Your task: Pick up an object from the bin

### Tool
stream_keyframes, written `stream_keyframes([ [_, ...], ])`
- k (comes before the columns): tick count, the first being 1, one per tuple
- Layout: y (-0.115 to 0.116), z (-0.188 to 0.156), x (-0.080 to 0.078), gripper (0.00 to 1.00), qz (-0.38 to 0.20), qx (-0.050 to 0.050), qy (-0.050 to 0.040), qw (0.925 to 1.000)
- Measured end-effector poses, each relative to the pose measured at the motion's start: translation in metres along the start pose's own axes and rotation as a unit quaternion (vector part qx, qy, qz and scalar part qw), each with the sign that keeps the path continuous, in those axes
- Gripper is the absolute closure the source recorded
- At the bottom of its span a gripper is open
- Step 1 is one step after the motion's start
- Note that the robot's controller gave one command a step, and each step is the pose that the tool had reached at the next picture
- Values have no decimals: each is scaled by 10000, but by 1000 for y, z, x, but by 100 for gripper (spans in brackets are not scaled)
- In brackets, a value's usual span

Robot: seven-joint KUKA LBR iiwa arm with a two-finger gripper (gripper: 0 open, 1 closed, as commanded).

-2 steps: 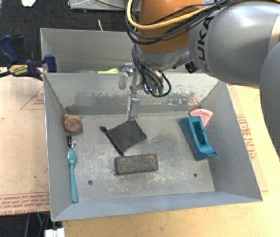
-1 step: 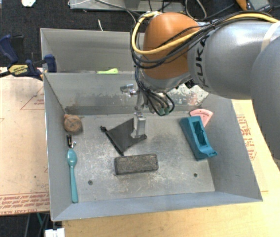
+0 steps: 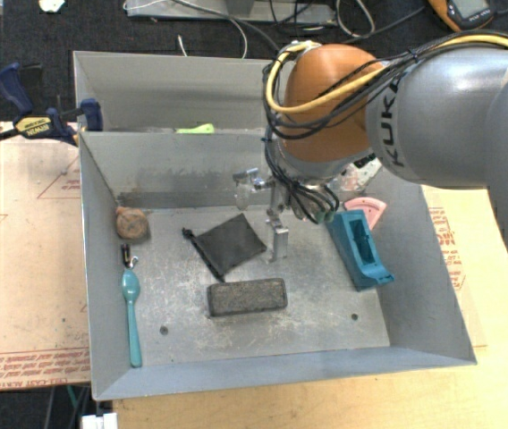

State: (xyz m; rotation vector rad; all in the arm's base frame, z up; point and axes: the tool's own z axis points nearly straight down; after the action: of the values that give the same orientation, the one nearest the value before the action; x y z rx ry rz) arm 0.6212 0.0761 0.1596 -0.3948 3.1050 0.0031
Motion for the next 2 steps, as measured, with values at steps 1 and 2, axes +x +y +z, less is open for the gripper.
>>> stream_keyframes([
  [1, -12, 29, 21, 0, -89, -12, 59, 9999],
  [2, 9, 90, 10, 0, 184, -13, -31, 9998],
])
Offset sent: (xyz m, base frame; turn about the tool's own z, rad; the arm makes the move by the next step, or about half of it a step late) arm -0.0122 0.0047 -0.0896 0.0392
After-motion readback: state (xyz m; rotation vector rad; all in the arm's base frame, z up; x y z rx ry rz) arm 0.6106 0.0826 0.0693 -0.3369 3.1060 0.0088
